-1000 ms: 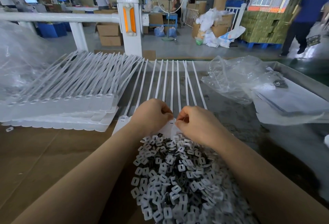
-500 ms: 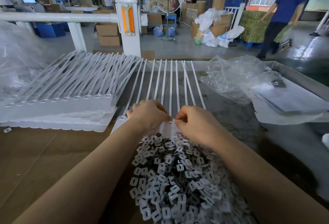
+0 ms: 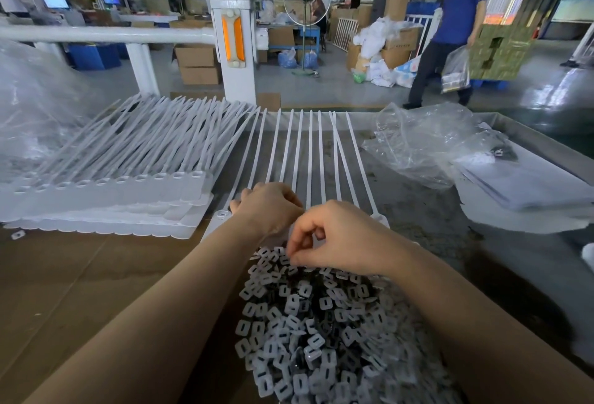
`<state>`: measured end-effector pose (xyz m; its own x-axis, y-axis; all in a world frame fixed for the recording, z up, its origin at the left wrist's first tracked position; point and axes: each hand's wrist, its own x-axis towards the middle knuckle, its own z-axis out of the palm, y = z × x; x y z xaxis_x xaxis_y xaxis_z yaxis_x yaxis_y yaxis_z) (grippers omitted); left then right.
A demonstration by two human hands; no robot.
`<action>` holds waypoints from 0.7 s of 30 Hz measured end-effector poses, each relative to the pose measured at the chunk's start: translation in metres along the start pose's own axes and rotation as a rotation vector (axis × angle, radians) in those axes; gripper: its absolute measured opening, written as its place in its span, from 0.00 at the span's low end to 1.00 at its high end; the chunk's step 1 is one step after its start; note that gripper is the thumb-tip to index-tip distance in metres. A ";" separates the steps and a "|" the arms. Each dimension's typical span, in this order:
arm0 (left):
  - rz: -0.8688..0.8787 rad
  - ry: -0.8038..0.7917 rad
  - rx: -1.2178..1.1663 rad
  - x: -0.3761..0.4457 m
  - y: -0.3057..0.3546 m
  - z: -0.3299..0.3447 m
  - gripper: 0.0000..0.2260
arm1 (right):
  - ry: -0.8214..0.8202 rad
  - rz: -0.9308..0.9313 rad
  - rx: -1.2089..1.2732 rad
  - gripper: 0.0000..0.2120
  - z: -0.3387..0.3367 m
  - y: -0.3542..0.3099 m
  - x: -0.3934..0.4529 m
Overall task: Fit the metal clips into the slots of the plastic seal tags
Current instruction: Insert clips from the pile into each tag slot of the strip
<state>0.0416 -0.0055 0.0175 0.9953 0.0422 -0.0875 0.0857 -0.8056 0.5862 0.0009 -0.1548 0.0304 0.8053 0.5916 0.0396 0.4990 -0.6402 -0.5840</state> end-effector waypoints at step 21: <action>-0.005 -0.075 -0.061 0.008 -0.014 -0.007 0.08 | -0.196 -0.061 -0.060 0.05 0.002 -0.007 -0.002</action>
<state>0.0487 0.0100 0.0144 0.9889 -0.0001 -0.1487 0.0951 -0.7681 0.6332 -0.0045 -0.1502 0.0331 0.6983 0.7103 -0.0886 0.5676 -0.6249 -0.5361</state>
